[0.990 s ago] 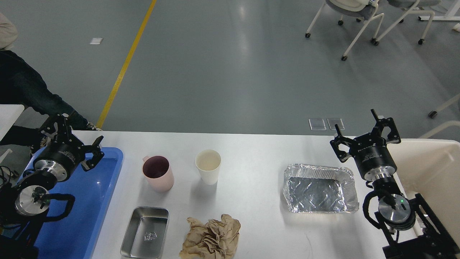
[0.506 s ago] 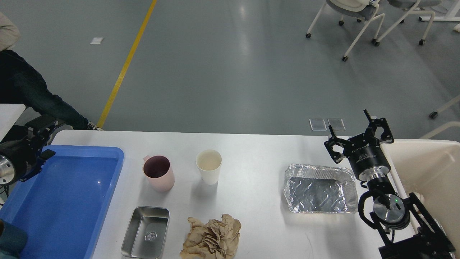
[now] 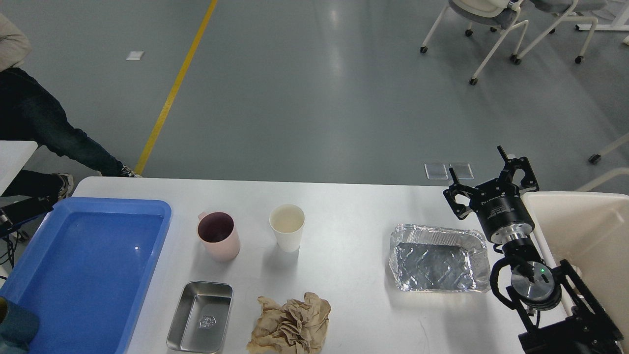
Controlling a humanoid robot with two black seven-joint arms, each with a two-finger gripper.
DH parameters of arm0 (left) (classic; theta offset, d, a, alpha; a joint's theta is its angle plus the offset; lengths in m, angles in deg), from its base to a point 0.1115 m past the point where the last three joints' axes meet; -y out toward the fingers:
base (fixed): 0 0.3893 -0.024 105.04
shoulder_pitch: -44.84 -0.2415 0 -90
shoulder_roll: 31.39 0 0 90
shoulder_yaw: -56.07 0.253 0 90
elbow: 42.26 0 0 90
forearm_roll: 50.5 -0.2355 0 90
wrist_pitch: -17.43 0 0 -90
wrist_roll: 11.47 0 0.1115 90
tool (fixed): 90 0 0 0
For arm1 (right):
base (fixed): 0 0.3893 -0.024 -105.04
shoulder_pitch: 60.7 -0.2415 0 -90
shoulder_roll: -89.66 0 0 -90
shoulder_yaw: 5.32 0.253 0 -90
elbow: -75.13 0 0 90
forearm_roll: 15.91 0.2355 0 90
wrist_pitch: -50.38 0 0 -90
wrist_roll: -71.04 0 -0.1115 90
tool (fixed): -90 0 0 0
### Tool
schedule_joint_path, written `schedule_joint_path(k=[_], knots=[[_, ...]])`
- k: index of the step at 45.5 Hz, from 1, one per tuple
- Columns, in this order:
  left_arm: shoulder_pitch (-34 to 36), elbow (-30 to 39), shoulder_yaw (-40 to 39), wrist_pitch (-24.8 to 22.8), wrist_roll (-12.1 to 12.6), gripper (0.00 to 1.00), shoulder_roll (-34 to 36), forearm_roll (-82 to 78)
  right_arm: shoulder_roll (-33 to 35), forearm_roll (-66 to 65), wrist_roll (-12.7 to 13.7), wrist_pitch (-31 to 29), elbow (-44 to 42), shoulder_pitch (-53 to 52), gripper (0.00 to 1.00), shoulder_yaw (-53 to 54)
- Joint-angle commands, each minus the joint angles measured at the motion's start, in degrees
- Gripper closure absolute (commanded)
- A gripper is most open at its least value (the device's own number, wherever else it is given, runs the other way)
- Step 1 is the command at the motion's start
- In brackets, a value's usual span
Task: Tidy desktop
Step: 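Move the left gripper over the blue bin toward the pink mug, then grasp the pink mug with the left gripper and lift it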
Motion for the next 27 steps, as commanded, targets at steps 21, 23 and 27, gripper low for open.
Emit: schedule_joint_path(k=[21, 23, 27], knots=[[11.77, -25.12, 3.03, -7.9, 2.1, 0.03, -36.0, -10.21, -0.14, -0.26, 0.0, 0.02, 0.03, 0.97, 0.0, -0.08], [12.83, -27.59, 4.26, -7.9, 2.1, 0.03, -38.55, -10.39, -0.22, -0.78, 0.0, 0.02, 0.03, 0.97, 0.0, -0.08], [14.85, -31.19, 7.78, -7.9, 1.66, 0.03, -42.34, -10.39, -0.4, -2.1, 0.0, 0.02, 0.03, 0.97, 0.0, 0.01]])
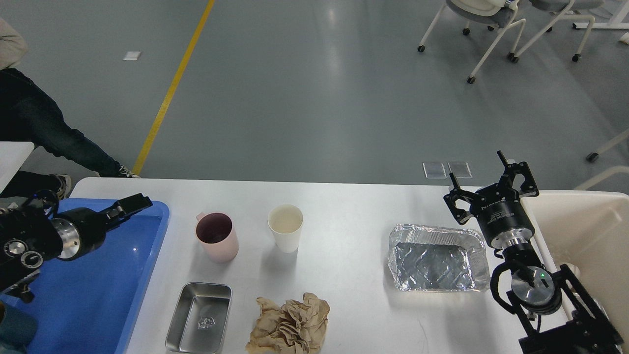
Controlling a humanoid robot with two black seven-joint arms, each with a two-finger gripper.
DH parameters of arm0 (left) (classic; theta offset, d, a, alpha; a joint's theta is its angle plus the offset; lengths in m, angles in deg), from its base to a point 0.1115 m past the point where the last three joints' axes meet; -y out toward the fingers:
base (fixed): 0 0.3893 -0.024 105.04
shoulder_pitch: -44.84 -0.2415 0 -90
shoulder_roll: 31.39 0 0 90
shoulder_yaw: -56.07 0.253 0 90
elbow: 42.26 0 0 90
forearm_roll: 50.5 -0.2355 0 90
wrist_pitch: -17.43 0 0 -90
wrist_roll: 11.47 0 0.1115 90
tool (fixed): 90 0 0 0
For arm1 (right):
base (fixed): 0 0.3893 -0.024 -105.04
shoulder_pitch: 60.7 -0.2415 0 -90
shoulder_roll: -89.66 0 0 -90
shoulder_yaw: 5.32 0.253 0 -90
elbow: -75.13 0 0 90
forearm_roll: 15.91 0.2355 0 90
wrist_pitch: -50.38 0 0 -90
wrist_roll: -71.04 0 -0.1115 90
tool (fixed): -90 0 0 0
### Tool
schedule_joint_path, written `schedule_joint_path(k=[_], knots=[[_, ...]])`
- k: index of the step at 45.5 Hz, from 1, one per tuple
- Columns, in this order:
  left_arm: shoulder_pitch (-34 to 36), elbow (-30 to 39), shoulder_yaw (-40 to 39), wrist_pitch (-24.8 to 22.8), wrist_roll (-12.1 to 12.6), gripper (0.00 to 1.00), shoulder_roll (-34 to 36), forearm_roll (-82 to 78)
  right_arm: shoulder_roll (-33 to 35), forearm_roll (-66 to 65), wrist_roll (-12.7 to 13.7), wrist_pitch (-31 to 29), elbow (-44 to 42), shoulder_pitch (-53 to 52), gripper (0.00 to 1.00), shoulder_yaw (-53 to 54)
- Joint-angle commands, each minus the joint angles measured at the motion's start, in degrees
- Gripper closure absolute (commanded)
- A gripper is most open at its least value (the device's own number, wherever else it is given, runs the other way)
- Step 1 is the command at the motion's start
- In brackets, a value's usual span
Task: Tidy desktop
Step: 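Grasp the pink mug with the left gripper and lift it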
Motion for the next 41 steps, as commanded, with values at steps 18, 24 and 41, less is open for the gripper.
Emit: schedule_joint_path(k=[18, 24, 41], knots=[[6.63, -11.09, 11.43, 0.2, -0.56, 0.19, -15.09, -1.05, 0.24, -1.84, 0.0, 0.0, -0.03, -0.16, 0.0, 0.17], [7.43, -11.18, 14.77, 0.46, 0.23, 0.55, -16.14, -1.41, 0.24, -1.84, 0.0, 0.0, 0.06, -0.07, 0.0, 0.25], [7.86, -12.06, 15.13, 0.2, -2.67, 1.0, -16.49, -0.53, -0.11, -1.84, 0.0, 0.0, 0.06, -0.07, 0.0, 0.69]])
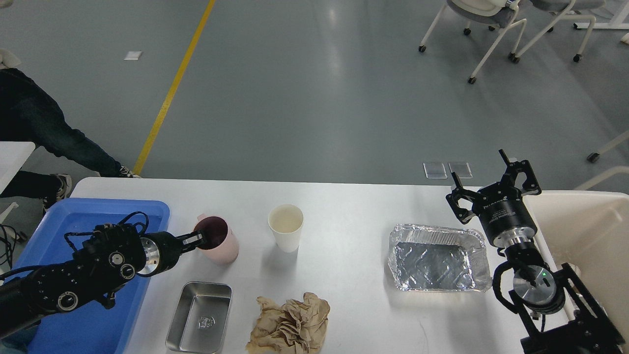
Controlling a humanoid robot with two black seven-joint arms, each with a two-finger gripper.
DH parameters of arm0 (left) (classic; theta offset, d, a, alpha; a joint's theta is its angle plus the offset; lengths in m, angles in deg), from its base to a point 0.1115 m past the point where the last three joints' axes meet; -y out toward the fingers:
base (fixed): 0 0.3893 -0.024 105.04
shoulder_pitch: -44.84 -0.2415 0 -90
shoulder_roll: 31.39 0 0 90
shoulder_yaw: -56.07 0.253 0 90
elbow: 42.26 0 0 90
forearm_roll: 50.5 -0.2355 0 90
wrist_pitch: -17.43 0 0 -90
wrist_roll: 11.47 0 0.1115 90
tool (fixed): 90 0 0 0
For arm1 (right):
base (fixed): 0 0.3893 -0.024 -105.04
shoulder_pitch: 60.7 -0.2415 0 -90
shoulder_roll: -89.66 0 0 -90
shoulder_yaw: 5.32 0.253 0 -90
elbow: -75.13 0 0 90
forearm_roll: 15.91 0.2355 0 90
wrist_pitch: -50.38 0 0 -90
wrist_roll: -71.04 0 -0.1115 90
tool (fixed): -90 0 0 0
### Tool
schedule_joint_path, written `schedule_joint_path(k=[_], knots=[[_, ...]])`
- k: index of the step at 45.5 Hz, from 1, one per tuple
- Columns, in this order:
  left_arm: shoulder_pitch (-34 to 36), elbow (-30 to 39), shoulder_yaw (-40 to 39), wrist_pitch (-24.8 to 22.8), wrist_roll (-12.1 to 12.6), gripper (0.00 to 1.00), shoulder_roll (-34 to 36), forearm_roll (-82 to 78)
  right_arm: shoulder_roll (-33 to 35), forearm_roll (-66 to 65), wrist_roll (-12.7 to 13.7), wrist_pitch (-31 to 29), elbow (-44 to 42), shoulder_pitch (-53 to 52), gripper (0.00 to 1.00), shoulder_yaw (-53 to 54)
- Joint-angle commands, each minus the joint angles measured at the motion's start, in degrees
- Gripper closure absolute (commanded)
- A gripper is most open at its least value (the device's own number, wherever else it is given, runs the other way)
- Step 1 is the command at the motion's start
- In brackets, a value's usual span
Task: Tidy desktop
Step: 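Grasp the pink mug with the left gripper and lift it, then lower the pink mug into the blue bin and release it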
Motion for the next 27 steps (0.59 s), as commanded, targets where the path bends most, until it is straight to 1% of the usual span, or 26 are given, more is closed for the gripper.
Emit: schedule_joint_path(k=[1, 4, 7, 13, 16, 22, 27], knots=[[0.44, 0.44, -0.38, -0.27, -1.64, 1.0, 0.16, 0.49, -0.29, 0.01, 0.0, 0.0, 0.0, -0.03, 0.0, 0.01], [1.58, 1.32, -0.21, -0.97, -1.73, 1.0, 1.13, 0.58, -0.38, 0.01, 0.0, 0.0, 0.0, -0.12, 0.0, 0.01], [2.81, 2.38, -0.38, -3.08, -1.82, 1.0, 2.79, 0.58, -0.46, 0.01, 0.0, 0.0, 0.0, -0.3, 0.0, -0.08], [5.97, 7.2, -0.82, -6.69, -1.73, 1.0, 9.82, 0.67, -0.81, 0.01, 0.0, 0.09, 0.0, -0.65, 0.0, -0.25], [8.95, 9.93, -0.91, -8.62, -1.73, 1.0, 13.86, 0.84, -1.25, 0.01, 0.0, 0.09, 0.08, -0.82, 0.0, -0.34], [17.12, 14.33, -1.0, -15.82, -2.0, 1.0, 23.27, 2.42, -1.87, 0.01, 0.0, 0.09, 0.08, -1.09, 0.0, -0.52], [23.63, 16.7, -0.91, -20.57, -2.61, 1.0, 29.51, 2.78, -1.96, -0.08, 0.0, 0.09, 0.17, -1.0, 0.0, -0.52]])
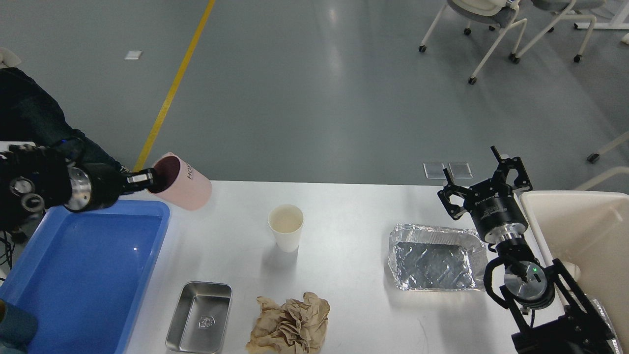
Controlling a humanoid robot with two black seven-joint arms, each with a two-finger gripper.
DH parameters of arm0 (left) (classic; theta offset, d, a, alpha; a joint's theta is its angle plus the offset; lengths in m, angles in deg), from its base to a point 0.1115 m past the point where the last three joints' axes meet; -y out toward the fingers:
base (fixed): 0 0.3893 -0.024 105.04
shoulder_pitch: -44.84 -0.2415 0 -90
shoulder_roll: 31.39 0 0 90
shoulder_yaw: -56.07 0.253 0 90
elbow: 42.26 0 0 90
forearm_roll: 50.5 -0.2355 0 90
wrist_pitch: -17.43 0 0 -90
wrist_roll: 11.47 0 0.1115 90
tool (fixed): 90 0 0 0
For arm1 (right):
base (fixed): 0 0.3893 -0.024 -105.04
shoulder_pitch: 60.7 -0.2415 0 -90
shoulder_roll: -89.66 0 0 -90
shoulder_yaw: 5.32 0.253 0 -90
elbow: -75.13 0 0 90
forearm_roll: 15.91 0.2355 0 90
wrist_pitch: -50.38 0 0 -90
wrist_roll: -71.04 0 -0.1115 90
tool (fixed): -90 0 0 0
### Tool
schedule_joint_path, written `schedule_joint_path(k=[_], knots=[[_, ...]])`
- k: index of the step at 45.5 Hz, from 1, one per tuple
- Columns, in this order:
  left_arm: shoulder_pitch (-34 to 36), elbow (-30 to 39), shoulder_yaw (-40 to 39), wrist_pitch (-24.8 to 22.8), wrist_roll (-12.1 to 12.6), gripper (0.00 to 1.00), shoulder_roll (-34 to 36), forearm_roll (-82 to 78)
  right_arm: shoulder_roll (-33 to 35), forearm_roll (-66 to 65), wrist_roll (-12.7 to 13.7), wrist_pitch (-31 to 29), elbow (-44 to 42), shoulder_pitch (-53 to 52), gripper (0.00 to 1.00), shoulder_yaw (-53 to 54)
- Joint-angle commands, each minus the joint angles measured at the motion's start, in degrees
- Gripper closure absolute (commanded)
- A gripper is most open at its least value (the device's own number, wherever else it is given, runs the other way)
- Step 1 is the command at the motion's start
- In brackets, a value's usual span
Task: Tidy desktop
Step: 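Lower the pink mug into the blue bin and release it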
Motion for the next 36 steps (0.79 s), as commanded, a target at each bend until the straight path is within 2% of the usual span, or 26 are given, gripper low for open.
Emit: schedule_joint_path(k=[1, 6, 13, 18, 23, 28, 36], knots=[[7.31, 2.88, 0.01, -5.86, -0.51, 1.0, 7.48, 0.43, -0.18, -0.08, 0.0, -0.01, 0.04, 0.13, 0.0, -0.03], [9.69, 4.2, 0.18, -9.38, -0.51, 1.0, 12.23, 0.43, -0.45, -0.08, 0.0, -0.01, 0.13, 0.13, 0.0, -0.03], [6.1, 4.03, 3.6, -8.42, -0.34, 1.0, 16.1, 0.08, -1.15, -0.08, 0.0, -0.01, 0.39, 0.13, 0.0, -0.03], [-0.66, 3.94, 7.82, -2.45, -0.86, 1.0, 19.0, -0.54, -1.15, -0.08, 0.0, -0.01, 0.39, 0.13, 0.0, -0.12], [-9.1, 3.94, 10.11, 4.23, -3.58, 1.0, 19.45, -0.71, -1.33, -0.08, 0.0, -0.01, 0.39, -0.04, 0.0, -0.12], [-17.54, 4.03, 10.11, 10.3, -4.64, 1.0, 19.53, -1.15, -1.76, -1.04, 0.0, -0.01, 0.39, -0.04, 0.0, -0.12], [-25.54, 4.11, 10.11, 15.84, -7.19, 1.0, 18.39, -2.64, -2.91, -2.01, 0.0, -0.01, 0.31, -0.83, 0.0, -0.12]])
